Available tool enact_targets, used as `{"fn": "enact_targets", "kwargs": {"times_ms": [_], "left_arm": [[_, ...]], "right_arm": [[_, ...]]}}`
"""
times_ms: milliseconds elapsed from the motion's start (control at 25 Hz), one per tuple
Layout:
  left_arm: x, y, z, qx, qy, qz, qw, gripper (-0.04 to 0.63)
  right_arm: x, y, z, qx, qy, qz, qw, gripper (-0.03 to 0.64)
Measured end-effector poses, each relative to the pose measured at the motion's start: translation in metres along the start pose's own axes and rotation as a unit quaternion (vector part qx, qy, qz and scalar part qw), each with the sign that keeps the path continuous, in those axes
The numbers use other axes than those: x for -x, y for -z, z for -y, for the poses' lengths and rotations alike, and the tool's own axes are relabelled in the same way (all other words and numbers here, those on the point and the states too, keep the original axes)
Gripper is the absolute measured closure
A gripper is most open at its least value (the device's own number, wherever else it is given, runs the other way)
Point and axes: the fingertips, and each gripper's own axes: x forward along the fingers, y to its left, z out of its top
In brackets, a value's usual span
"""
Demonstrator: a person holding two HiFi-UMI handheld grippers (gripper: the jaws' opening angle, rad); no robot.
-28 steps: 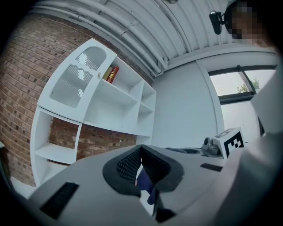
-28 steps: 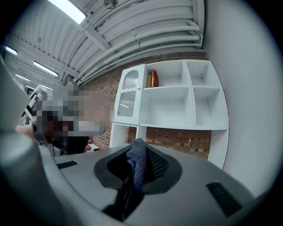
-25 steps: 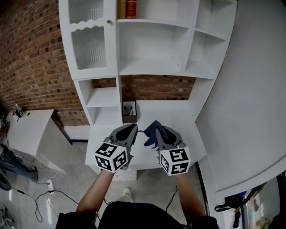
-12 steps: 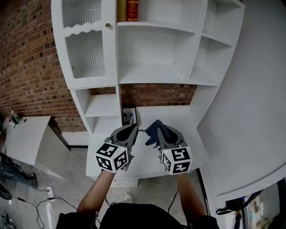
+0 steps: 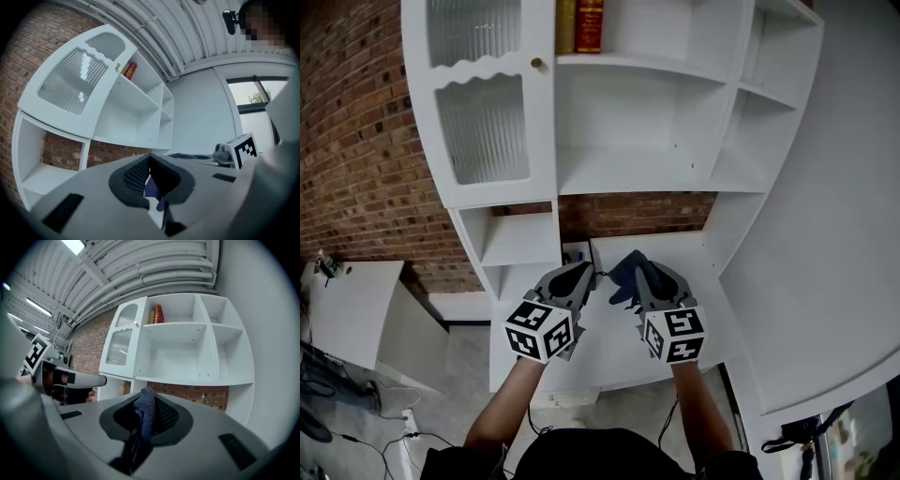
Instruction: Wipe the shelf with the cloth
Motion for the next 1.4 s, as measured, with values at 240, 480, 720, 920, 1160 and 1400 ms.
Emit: {"fn": "enact_targets", "kwargs": {"times_ms": [240, 480, 720, 920, 1160, 1400], "left_arm": [[-0.003, -0.004, -0.023, -0.001, 0.007, -0.001, 1.0, 0.58], [-0.004, -0.002, -0.036, 0.008, 0.019, -0.002, 0.9998, 0.58], [-0.006, 0.002, -0.045, 0.011, 0.024, -0.008, 0.9996, 0.58], [-0.009, 0.0, -0.048, 0.021, 0.018, 0.001, 0.9996, 0.58], [-0.021, 0.002, -0.049, 0.019, 0.01, 0.007, 0.9997, 0.58], [-0.041, -0.004, -0.054, 0.02, -0.004, 0.015, 0.9997, 0.58]], "right_arm": [[-0.024, -0.003, -0.009, 0.002, 0.005, -0.003, 1.0, 0.549], [-0.035, -0.002, -0.015, 0.001, 0.017, -0.007, 1.0, 0.549], [-0.041, -0.003, -0.012, 0.0, 0.03, -0.007, 1.0, 0.549], [-0.044, -0.013, -0.004, 0.0, 0.034, 0.0, 0.999, 0.549], [-0.054, -0.019, 0.014, 0.004, 0.033, 0.01, 0.999, 0.549], [-0.074, -0.027, 0.034, 0.021, 0.02, 0.009, 1.0, 0.549]]}}
